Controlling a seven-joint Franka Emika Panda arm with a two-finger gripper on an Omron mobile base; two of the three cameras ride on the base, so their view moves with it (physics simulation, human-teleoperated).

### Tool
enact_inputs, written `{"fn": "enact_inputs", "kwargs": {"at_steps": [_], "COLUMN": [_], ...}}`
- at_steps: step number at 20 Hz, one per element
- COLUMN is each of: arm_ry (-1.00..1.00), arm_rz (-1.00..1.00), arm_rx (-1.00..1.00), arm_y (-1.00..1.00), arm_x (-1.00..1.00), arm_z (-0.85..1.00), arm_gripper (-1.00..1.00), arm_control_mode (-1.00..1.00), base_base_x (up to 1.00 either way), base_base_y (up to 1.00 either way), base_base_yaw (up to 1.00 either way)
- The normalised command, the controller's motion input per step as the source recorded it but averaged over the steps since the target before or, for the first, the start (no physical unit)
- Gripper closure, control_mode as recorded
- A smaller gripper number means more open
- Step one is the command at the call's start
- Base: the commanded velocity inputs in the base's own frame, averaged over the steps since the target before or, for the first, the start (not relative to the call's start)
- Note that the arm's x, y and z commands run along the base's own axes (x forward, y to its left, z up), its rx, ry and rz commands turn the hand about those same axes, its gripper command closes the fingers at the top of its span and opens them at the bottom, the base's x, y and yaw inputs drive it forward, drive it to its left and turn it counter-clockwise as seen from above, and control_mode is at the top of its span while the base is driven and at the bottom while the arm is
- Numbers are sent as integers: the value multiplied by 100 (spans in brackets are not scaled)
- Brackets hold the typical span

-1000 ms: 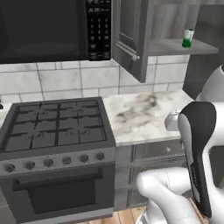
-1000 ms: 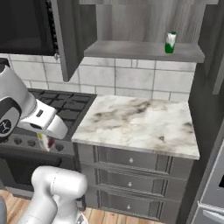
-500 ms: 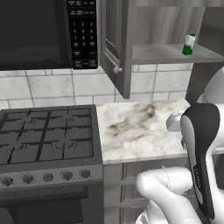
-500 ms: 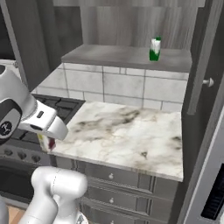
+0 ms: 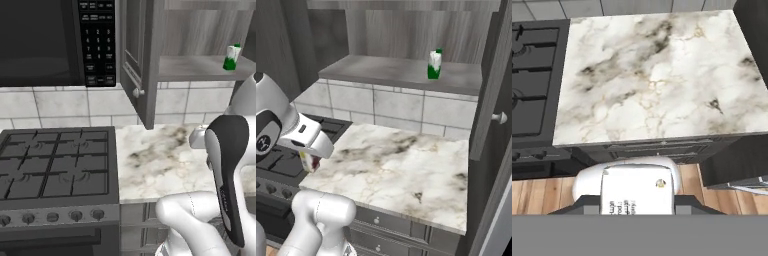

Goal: Sort all alcoholic drinks to one cabinet, and non-alcoholic drinks to the other.

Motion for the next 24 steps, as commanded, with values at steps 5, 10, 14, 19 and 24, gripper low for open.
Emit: {"fn": "enact_inputs", "kwargs": {"at_steps": [5,10,14,19,24], "arm_ry": [0,-1,-4,-8,-24], "arm_rz": [0,0,4,11,9], "arm_rx": [0,7,12,14,4], "arm_y": [0,-47,-54,-26,1], "arm_x": [0,10,-3,15,36], "arm_z": [0,49,51,64,28], "arm_gripper": [100,100,100,100,100], "arm_control_mode": [100,-100,-100,-100,-100], "base_base_x": [82,0,0,0,0], "base_base_y": [-1,0,0,0,0], "base_base_yaw": [-10,0,0,0,0]}}
